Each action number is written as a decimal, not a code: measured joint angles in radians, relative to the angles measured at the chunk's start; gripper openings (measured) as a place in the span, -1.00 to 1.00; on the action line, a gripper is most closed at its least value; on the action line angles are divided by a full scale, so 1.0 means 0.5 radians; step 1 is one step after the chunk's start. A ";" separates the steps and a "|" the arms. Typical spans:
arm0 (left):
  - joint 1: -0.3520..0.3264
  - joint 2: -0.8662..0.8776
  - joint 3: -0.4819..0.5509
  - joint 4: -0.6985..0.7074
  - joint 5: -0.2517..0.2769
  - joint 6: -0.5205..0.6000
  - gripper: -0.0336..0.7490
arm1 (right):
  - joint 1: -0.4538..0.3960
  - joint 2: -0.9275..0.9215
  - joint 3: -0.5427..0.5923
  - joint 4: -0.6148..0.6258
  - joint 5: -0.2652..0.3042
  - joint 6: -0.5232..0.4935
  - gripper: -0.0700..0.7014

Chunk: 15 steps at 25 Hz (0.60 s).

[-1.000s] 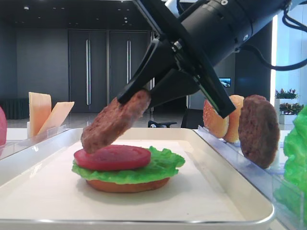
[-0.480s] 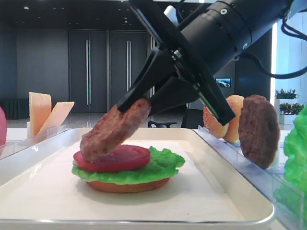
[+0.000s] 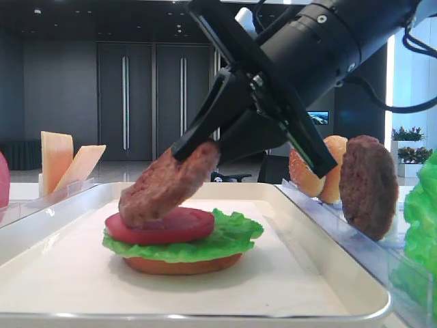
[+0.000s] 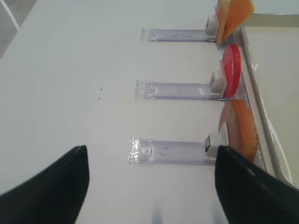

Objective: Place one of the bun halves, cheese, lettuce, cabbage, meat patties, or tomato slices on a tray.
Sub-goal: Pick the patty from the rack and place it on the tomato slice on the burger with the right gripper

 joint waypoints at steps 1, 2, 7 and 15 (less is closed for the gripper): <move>0.000 0.000 0.000 0.000 0.000 0.000 0.73 | 0.000 0.000 0.000 -0.002 -0.001 -0.004 -0.43; 0.000 0.000 0.000 0.000 0.000 0.000 0.73 | 0.000 0.000 0.000 -0.008 -0.006 -0.010 -0.38; 0.000 0.000 0.000 0.000 0.000 0.000 0.73 | 0.000 -0.007 0.000 -0.080 -0.006 -0.028 0.17; 0.000 0.000 0.000 0.000 0.000 0.000 0.73 | -0.002 -0.249 0.000 -0.367 -0.163 -0.051 0.55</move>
